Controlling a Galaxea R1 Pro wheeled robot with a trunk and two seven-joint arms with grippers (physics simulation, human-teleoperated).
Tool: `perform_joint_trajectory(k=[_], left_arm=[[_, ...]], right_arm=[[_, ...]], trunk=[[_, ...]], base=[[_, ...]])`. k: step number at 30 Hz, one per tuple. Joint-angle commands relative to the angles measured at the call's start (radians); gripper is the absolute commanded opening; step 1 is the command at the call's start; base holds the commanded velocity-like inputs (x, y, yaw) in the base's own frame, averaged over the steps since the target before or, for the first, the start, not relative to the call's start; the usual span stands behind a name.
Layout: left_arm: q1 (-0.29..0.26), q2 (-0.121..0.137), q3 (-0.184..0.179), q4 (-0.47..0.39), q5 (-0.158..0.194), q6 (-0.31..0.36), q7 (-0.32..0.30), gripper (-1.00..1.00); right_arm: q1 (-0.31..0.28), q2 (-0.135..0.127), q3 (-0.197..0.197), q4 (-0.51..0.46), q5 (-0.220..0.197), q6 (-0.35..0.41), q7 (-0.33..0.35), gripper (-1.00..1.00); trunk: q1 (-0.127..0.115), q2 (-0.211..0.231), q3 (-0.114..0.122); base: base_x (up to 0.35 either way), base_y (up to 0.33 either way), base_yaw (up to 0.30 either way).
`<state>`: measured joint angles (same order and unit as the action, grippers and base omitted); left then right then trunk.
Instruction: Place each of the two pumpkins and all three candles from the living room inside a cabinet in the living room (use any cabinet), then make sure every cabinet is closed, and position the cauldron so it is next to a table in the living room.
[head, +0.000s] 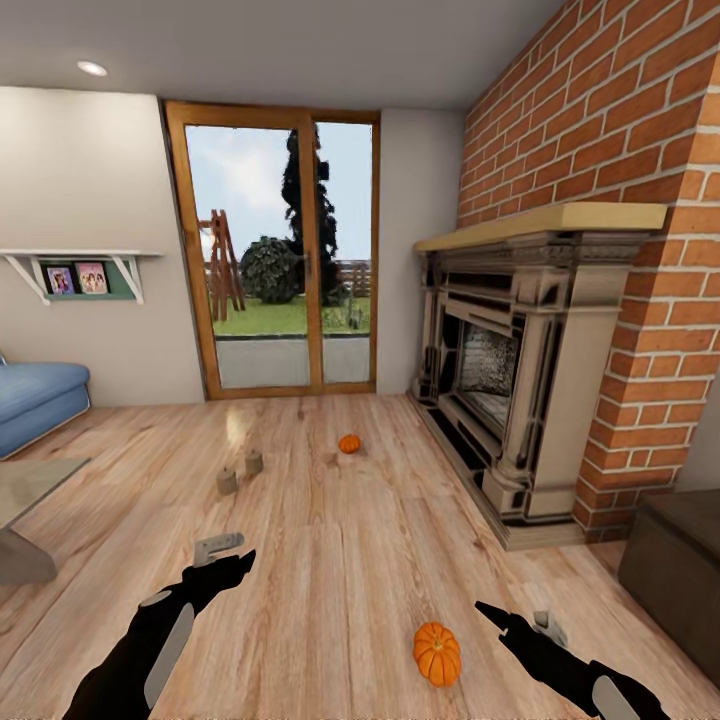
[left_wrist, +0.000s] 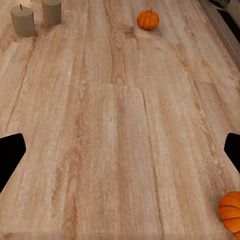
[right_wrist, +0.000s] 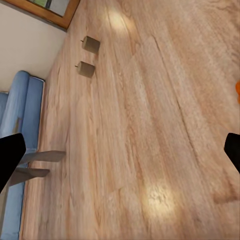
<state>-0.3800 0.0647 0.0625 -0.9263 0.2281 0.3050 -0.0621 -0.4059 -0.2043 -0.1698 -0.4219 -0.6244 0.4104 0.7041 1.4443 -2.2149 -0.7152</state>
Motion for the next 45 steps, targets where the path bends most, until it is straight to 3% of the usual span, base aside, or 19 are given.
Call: perform_joint_trajectory(k=[1, 19, 21, 24, 27, 40, 45], left_arm=[[0.000, 0.000, 0.002, -0.001, 0.007, 0.007, -0.004, 1.00], [0.001, 0.000, 0.002, -0.005, 0.006, 0.007, -0.005, 1.00], [0.001, 0.000, 0.002, -0.004, 0.006, 0.007, -0.005, 1.00], [0.001, 0.000, 0.002, -0.005, 0.006, 0.006, -0.005, 1.00], [0.001, 0.000, 0.002, -0.005, 0.006, 0.007, -0.004, 1.00], [0.001, -0.001, 0.002, -0.005, 0.006, 0.006, -0.004, 1.00], [0.001, -0.005, 0.001, -0.002, 0.005, 0.006, -0.004, 1.00]], right_arm=[[-0.001, 0.000, -0.003, 0.000, -0.006, 0.008, 0.002, 1.00], [-0.001, -0.010, -0.005, 0.007, -0.009, 0.018, 0.009, 1.00], [-0.001, -0.022, -0.015, 0.018, -0.009, 0.019, 0.039, 1.00], [-0.001, -0.046, -0.073, 0.072, -0.007, 0.021, 0.118, 1.00], [-0.001, -0.064, -0.106, 0.105, -0.006, 0.022, 0.158, 1.00], [-0.001, -0.075, -0.121, 0.121, -0.006, 0.026, 0.170, 1.00], [-0.002, -0.074, -0.121, 0.121, -0.006, 0.027, 0.166, 1.00]], trunk=[[0.004, -0.008, -0.004], [0.073, -0.134, -0.061], [0.080, -0.148, -0.067], [0.092, -0.169, -0.076], [0.103, -0.190, -0.086], [0.153, -0.281, -0.127], [0.153, -0.281, -0.127]], base=[[0.000, 0.000, 0.000], [0.000, 0.000, 0.000], [0.000, 0.000, 0.000], [0.000, 0.000, 0.000], [0.000, 0.000, 0.000], [0.000, 0.000, 0.000], [0.000, 0.000, 0.000]])
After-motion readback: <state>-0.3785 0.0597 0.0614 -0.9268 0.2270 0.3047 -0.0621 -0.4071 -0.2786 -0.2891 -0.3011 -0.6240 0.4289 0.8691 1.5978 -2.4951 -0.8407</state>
